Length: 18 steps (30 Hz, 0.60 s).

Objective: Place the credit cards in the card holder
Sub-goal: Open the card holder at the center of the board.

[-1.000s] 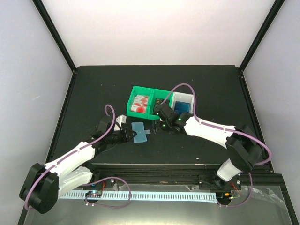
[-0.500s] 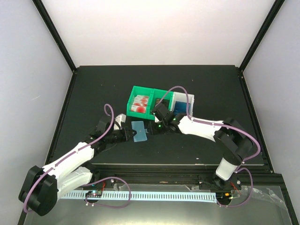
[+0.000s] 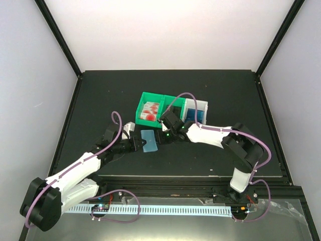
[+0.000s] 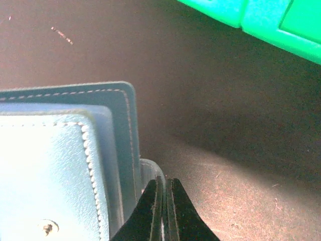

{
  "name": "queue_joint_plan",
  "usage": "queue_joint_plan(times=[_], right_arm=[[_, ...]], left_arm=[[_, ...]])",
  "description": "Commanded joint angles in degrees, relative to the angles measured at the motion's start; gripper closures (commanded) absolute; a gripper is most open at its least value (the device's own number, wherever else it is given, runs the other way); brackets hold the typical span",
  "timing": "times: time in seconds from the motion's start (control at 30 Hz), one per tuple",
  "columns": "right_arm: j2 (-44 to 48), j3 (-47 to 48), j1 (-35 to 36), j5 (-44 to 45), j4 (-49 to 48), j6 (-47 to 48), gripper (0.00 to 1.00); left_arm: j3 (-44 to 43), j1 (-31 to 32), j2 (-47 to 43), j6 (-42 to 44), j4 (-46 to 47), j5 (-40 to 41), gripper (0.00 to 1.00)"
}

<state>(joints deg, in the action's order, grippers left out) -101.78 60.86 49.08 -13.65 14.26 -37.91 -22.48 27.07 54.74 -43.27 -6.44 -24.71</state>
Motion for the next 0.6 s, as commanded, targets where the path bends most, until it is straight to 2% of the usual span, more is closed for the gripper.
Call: queue_joint_plan(times=[0.0,0.07,0.2,0.27,0.37,0.57], right_arm=[[0.5,1.4,-0.2,-1.1,-0.7,0.4,0.99],[2.0,1.2,-0.1,-0.8,0.8,0.5,0.99],[4.5,1.6,-0.2,-0.5,6.8,1.4,0.99],[4.8,2.1,-0.2,-0.5,10.7,2.0,0.99],[5.0,2.3,-0.2,-0.6,13.7,2.4,0.99],[6.6,2.9,-0.1,-1.0,15.5,2.7,0.99]], left_arm=[[-2.1,-0.1,0.0,0.2,0.3,-0.2,0.96],[-2.0,-0.1,0.6,0.1,-0.3,0.7,0.86],[-1.8,-0.1,2.9,0.1,-1.6,2.7,0.52],[-1.5,-0.1,4.3,0.4,-1.5,3.3,0.39],[-1.3,-0.1,7.4,0.8,-1.3,3.4,0.29],[-1.7,-0.1,10.5,1.9,-0.9,1.9,0.2]])
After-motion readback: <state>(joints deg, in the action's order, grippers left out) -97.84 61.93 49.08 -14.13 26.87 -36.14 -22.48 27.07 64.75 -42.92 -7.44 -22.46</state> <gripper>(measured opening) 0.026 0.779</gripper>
